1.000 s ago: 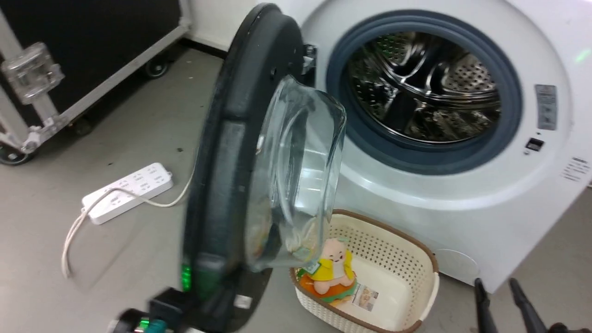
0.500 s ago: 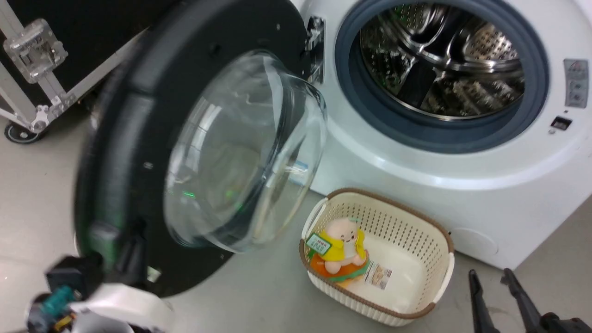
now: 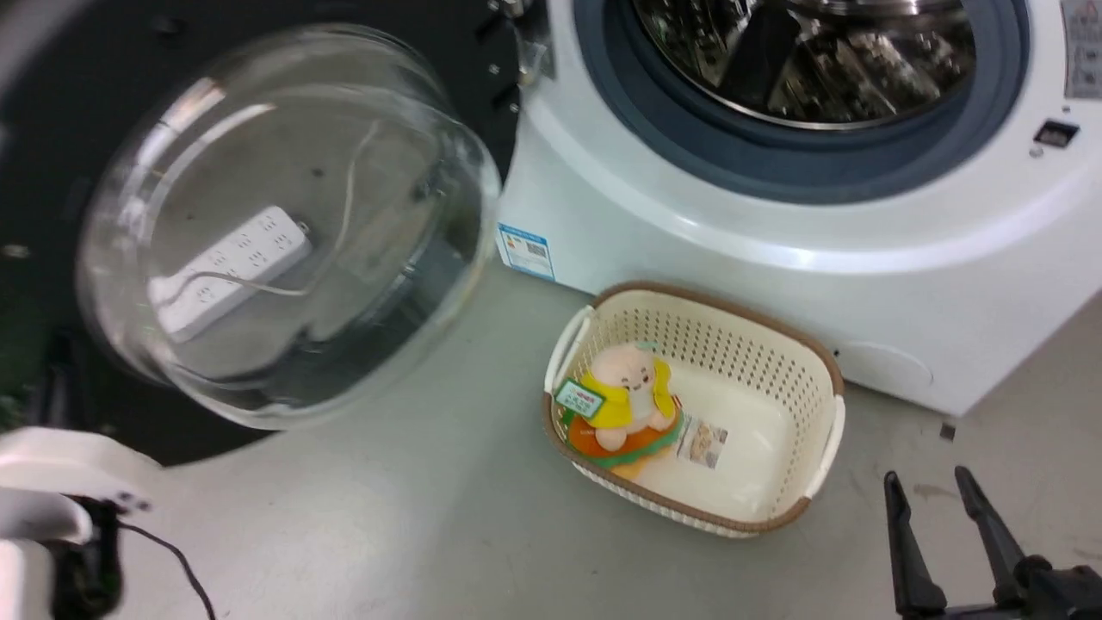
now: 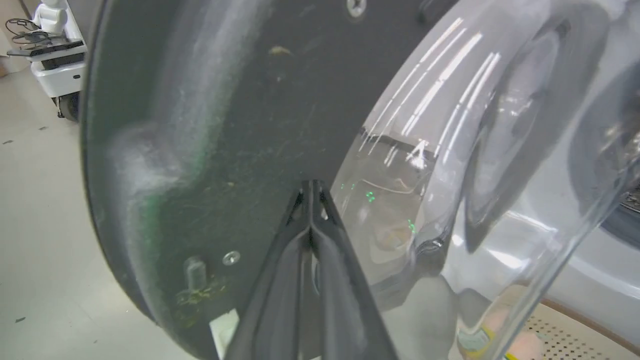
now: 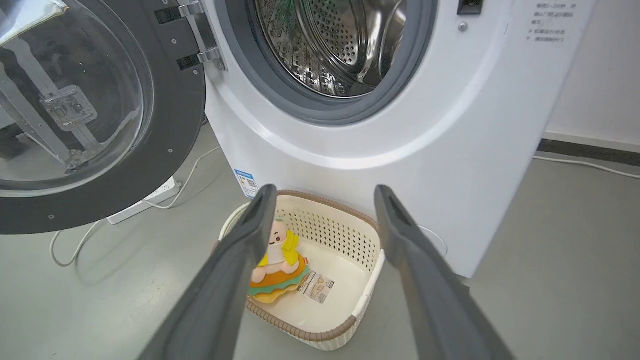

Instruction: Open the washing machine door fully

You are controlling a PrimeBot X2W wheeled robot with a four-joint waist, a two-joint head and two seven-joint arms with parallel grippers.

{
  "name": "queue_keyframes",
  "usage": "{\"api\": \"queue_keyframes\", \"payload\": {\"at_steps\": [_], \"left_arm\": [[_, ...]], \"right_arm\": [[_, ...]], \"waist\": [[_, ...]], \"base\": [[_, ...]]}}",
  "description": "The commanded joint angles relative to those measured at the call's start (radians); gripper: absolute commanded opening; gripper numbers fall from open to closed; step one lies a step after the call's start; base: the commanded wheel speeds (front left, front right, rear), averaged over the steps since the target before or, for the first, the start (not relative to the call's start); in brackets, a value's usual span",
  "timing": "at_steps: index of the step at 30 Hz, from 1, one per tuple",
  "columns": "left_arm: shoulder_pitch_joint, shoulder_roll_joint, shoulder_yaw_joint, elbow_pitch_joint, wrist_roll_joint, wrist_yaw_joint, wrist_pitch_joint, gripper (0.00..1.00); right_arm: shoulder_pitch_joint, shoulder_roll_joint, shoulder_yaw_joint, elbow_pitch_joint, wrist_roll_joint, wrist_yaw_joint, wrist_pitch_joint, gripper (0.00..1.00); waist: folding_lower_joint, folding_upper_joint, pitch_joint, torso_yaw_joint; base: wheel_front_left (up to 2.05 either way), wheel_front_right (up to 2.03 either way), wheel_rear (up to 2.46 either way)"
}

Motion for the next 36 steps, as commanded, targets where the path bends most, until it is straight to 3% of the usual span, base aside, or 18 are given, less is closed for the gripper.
{"api": "queue_keyframes", "payload": {"at_steps": [1,10,18,24,36], "left_arm": [[-0.029,0.011,0.015,0.029,-0.008,-0.004,-0.016,0.0],[-0.153,0.059,0.068,0.254,-0.049,-0.043,-0.104,0.0],[-0.157,0.07,0.061,0.319,-0.035,-0.067,-0.166,0.0],[-0.092,0.038,0.004,0.216,0.009,-0.081,-0.188,0.0],[0.128,-0.087,-0.133,-0.217,0.059,-0.032,-0.148,0.0]], "right_arm": [[-0.014,-0.004,-0.004,-0.01,-0.007,0.001,0.003,1.0],[-0.029,-0.014,-0.008,-0.028,-0.01,0.001,0.018,1.0],[-0.028,-0.008,-0.005,-0.011,-0.001,0.001,0.008,1.0],[-0.026,-0.002,-0.01,0.015,0.015,0.001,-0.007,1.0],[-0.033,0.002,-0.014,0.007,0.044,0.001,-0.02,1.0]], "waist": [[-0.0002,0.0,0.021,-0.016],[-0.0002,0.0,0.046,-0.043],[-0.0002,0.0,-0.006,-0.062],[-0.0002,0.0,-0.084,-0.081],[-0.0002,0.0,-0.213,-0.193]], "base": [[0.0,0.0,0.0],[0.0,0.0,0.0],[0.0,0.0,0.0],[0.0,0.0,0.0],[0.0,0.0,0.0]]}}
